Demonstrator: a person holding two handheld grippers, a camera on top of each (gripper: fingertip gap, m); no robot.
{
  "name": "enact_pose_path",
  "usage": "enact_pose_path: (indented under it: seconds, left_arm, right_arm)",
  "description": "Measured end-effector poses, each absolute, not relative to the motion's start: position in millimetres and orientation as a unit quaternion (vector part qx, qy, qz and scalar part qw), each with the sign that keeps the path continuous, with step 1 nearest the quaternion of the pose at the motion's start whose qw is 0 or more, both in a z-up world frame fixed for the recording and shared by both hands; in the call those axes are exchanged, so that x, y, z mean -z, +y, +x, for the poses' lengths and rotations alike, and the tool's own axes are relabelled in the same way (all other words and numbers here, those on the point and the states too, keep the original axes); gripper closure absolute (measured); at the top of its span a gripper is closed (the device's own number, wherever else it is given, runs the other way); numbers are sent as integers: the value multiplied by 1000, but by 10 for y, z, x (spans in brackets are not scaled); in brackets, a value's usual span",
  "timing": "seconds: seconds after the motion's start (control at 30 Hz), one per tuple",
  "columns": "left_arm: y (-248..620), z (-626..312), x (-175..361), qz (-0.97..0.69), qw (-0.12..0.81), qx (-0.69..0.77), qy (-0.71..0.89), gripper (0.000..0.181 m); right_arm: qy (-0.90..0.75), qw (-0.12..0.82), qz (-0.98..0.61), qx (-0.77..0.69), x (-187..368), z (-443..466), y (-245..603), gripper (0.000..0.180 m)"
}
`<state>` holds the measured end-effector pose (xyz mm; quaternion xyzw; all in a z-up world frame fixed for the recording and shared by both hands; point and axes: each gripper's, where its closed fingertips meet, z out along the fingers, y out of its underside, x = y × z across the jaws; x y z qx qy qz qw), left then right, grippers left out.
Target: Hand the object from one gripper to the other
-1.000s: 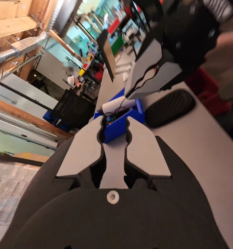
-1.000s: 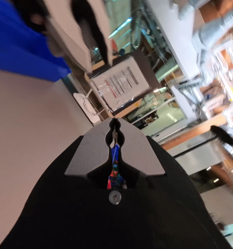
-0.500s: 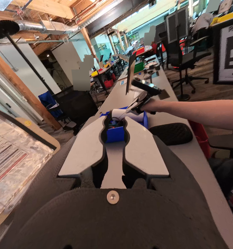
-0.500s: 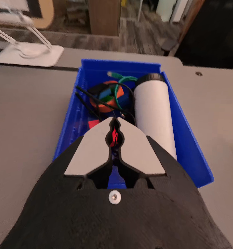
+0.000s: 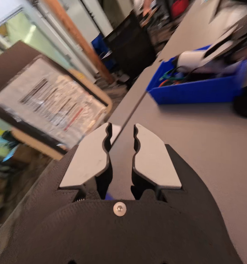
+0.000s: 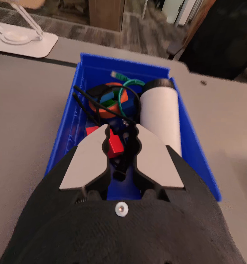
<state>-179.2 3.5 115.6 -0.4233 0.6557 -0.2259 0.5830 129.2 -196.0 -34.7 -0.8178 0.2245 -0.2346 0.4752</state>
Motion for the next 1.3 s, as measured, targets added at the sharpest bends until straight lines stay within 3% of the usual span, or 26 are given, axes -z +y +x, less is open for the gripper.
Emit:
enact_pose_path:
  seconds: [0.27, 0.47, 0.67, 0.83, 1.07, 1.3]
  left_arm:
    - [741, -1859, -1231, -484, 664, 67, 566, 149]
    - [853, -1920, -1248, -491, 672, 33, 553, 149]
    - [814, -1928, -1240, -491, 664, 41, 562, 149]
    - [1075, -2165, -1054, -578, 561, 133, 578, 146]
    - [2284, -2985, -175, -785, 348, 178, 481, 140]
    - [2581, -2638, 541, -812, 249, 251, 463, 144]
  right_arm:
    - [8, 521, -685, 509, -638, 89, -1804, 139]
    - [-131, 442, -643, 611, -671, -797, -1524, 145]
    - [-146, 436, -661, 593, -602, -930, -1419, 146]
    - [-115, 443, -692, 558, -512, -827, -1557, 146]
    - [-90, 427, -729, 527, -383, -716, -1867, 146]
    - [-62, 456, -727, 509, -536, -695, -1977, 146]
